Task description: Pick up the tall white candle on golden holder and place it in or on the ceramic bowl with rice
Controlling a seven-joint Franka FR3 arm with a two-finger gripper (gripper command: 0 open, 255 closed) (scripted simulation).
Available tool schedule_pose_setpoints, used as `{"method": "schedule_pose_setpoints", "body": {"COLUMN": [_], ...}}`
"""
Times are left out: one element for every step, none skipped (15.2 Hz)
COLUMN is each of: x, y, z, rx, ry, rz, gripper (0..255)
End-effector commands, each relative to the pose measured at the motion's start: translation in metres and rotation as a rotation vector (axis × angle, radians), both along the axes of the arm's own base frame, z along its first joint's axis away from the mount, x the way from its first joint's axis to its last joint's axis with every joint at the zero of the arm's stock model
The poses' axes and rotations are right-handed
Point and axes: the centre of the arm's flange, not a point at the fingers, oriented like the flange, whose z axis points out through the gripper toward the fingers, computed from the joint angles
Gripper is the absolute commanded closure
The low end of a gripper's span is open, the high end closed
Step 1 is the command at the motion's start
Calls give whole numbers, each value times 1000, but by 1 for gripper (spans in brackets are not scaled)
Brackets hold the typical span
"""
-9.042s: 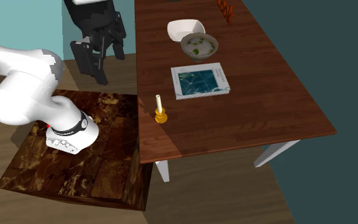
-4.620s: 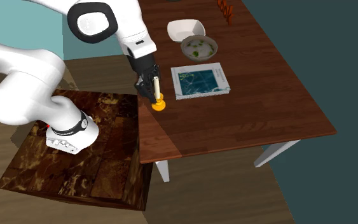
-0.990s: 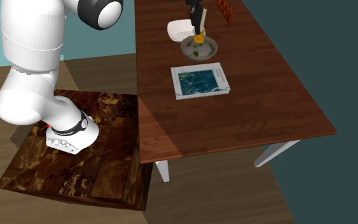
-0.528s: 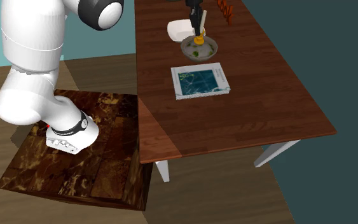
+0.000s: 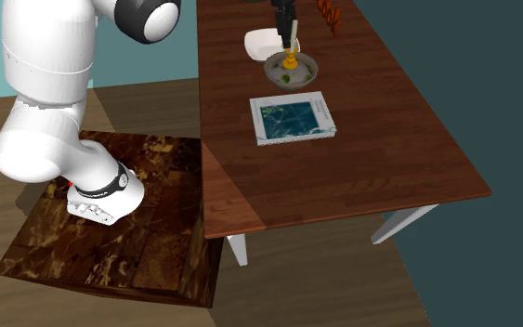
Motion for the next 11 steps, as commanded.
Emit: {"method": "schedule_pose_setpoints", "body": {"x": [-6,-10,-12,-12,-12,-12,-12,-12,-12,-12,-12], "y": [5,9,12,12,12,12,12,12,12,12,12], "z": [18,30,39,39,39,39,39,39,39,39,39], "rx": [0,0,0,0,0,0,0,0,0,0,0], "ry": [0,0,0,0,0,0,0,0,0,0,0], "rz": [0,0,0,0,0,0,0,0,0,0,0], "gripper": [0,0,0,0,0,0,0,0,0,0,0]}}
